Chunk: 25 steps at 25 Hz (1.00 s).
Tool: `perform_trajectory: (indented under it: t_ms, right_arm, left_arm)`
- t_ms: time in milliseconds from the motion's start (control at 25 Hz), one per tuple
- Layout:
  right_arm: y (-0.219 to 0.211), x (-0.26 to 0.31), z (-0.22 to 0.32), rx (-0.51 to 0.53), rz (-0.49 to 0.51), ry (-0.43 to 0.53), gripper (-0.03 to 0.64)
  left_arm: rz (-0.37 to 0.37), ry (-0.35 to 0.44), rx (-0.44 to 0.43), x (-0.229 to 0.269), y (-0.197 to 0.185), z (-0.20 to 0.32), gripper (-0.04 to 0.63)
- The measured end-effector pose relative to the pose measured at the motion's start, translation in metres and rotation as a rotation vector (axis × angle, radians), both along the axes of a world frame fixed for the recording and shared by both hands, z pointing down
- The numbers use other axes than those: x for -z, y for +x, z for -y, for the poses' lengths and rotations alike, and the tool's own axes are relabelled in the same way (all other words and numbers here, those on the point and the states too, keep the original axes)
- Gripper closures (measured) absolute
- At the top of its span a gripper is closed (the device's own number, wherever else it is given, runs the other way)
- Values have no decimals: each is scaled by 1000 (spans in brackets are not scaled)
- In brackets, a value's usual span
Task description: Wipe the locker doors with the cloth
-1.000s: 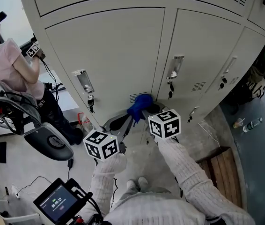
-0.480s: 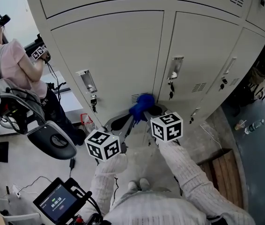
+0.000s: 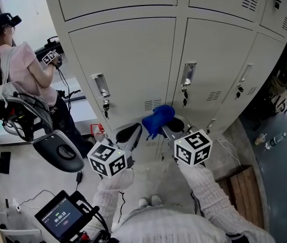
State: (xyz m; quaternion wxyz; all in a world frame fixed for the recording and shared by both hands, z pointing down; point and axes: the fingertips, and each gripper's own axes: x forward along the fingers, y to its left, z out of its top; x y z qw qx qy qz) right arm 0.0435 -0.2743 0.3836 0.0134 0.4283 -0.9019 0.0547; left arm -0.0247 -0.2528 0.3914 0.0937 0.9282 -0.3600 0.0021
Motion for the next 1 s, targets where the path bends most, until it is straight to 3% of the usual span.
perform_trajectory:
  t_ms: [400, 1000]
  right_arm:
    - [0, -19, -41, -17, -5, 4, 568]
    - [-12, -21, -42, 14, -10, 0, 568]
  left_arm:
    - [7, 15, -2, -2, -4, -30, 595]
    - [16, -12, -15, -8, 0, -30, 595]
